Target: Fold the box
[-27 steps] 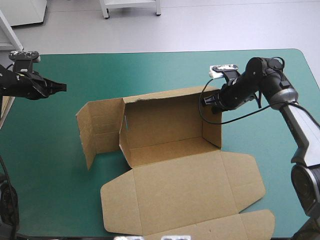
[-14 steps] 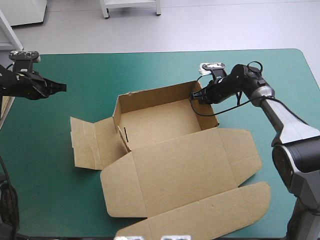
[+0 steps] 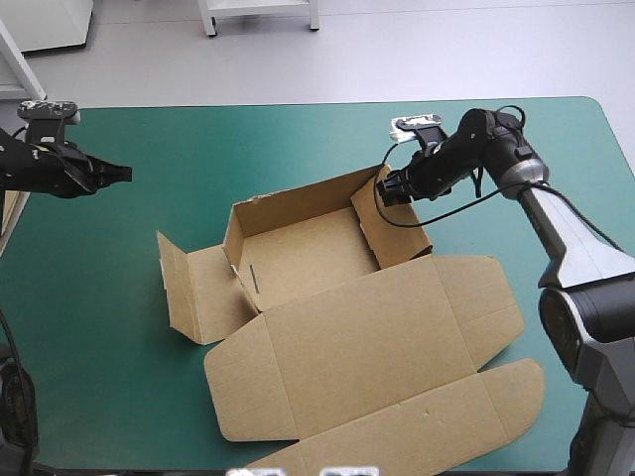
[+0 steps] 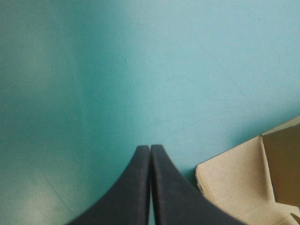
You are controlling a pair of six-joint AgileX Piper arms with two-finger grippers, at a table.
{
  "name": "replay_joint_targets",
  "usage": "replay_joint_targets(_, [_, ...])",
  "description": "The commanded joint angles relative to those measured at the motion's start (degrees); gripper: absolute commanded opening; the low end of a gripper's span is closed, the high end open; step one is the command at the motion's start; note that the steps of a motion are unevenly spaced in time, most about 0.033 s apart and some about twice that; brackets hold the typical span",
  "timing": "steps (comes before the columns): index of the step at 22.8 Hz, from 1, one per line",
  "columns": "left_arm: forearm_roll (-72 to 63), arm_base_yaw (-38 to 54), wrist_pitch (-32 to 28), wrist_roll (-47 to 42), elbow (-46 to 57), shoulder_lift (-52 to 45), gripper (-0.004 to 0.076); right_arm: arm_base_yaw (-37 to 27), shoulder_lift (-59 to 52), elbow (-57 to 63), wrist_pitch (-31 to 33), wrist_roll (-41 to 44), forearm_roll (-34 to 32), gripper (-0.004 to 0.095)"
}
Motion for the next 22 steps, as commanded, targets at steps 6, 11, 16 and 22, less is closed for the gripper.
replay_joint_targets(6, [-1.9,-0.1,-1.9,-0.2,-1.7,-2.1,-0.0007,0.0,-3.7,-8.0,10.2,5.7,-3.5,0.0583])
replay_joint_targets(11, [-2.0,-0.1,-1.9,-0.2,-1.7,-2.1,-0.0007,1.6,-1.6,-8.0,10.3,7.0,-4.9,0.0581])
replay_joint_targets(16, [-2.0,-0.1,-1.7,-0.2,-1.7,-2.1,-0.0007,4.2,0.1,-8.0,10.3,8.9,-9.3,0.0581])
replay_joint_targets(22, [-1.8,-0.1,-1.6,-0.2,-1.7,-2.1,-0.0007,4.9,0.7,-8.0,10.3,9.8,-11.3,0.0581])
